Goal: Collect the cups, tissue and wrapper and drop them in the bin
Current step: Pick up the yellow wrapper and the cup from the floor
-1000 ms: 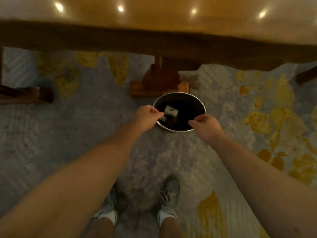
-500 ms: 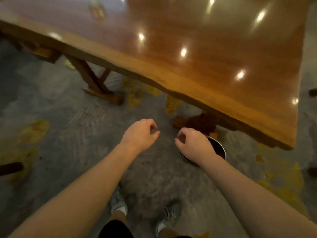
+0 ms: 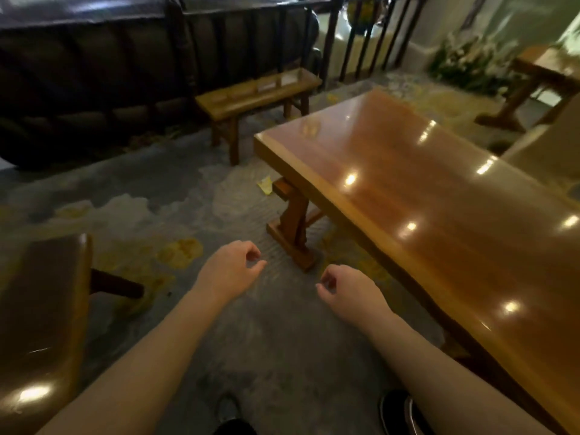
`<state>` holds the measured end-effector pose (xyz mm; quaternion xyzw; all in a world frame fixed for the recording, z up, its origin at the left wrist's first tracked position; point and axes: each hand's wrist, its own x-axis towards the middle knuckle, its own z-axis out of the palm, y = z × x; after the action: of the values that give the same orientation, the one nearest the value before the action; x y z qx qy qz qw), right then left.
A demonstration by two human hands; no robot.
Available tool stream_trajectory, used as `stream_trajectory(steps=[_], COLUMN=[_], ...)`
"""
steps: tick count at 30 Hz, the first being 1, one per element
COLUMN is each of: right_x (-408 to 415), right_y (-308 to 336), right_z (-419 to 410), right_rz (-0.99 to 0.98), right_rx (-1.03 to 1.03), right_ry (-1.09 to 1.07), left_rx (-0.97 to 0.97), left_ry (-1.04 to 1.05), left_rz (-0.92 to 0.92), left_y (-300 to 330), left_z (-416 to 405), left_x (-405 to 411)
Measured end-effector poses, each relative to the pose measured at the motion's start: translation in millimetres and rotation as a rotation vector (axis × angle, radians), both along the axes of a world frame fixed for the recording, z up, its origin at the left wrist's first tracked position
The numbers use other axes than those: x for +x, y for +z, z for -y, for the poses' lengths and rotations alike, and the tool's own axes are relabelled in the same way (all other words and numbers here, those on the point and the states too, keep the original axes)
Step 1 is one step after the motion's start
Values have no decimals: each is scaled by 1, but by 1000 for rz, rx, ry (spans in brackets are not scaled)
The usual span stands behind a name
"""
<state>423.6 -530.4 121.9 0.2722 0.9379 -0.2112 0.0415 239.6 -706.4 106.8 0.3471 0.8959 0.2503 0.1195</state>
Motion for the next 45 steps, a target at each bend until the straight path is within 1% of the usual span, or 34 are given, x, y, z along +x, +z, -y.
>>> stream_trajectory(steps=[4,9,16,20,25,30,34,40,45], right_x=[-81,-169,-280,-348,-450,-542,-596,-656,-712], right_y=[17,30,27,13,-7,-8,-6,-22,-37], right_z=[24,46,35,16,-28,-72,-105,-142,-174], right_rz=[-30,-63,-18,17,17,18,24,36,78], right_rx=[43,36,41,39,29,36,21,29,17], right_ry=[32,79,168,200,225,205,192,83,-83], left_rx=[3,-31,-49,-84,-147,-180,-168,-156,-164], left_ry=[30,76,110,88,100,128,107,-19,-212], left_rz=[-28,-71,-94,-99,-134,-121,-113,-68,-8], left_y=[19,36,36,31,28,37,39,27,5], left_z=[40,73,72,50,8,-37,-77,-138,-201], left_x=[-73,-156,-251,-308,-401,-493,-552,-630,-714])
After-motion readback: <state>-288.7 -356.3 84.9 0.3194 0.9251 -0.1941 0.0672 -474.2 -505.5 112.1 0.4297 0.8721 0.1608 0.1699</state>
